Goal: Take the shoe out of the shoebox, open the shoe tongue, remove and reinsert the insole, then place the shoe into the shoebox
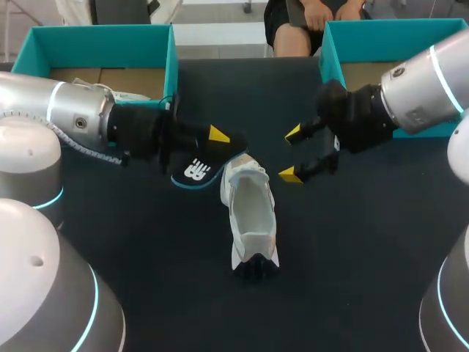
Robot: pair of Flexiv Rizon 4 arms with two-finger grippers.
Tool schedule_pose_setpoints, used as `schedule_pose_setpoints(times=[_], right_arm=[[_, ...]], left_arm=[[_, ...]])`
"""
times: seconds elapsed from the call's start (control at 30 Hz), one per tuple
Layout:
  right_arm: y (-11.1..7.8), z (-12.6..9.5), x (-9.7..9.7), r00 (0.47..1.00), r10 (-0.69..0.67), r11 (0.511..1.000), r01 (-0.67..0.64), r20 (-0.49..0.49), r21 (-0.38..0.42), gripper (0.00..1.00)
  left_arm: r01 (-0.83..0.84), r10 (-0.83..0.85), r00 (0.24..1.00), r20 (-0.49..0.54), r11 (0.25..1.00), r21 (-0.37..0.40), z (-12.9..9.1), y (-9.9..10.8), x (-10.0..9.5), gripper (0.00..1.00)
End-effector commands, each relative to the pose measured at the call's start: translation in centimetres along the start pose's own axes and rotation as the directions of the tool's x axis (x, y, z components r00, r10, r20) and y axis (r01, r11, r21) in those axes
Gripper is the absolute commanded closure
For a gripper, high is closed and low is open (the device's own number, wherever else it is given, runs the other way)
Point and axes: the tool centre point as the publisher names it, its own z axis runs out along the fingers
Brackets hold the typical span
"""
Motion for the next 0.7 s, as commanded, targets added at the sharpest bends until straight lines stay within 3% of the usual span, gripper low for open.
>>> schedule_pose_setpoints(times=[0.03, 0.3, 0.7], right_arm=[[-1.1, 0.2, -0.3, 0.994, -0.094, 0.991, 0.089, 0.048, 0.099, 0.0], [-4.0, 0.7, -0.1, 0.976, -0.215, 0.96, 0.203, 0.044, 0.191, 0.0], [-6.9, 2.7, 1.6, 0.964, -0.266, 0.94, 0.265, -0.023, 0.213, 0.0]], left_arm=[[0.002, -0.002, 0.999, 0.036, 1.0, -0.006, 0.1, -2.0, 2.6, 1.0], [0.012, -0.014, 0.995, 0.097, 1.0, 0.021, 1.7, -5.0, 6.7, 1.0], [0.076, -0.08, 0.988, 0.131, 0.997, 0.034, 3.6, -5.3, 10.1, 1.0]])
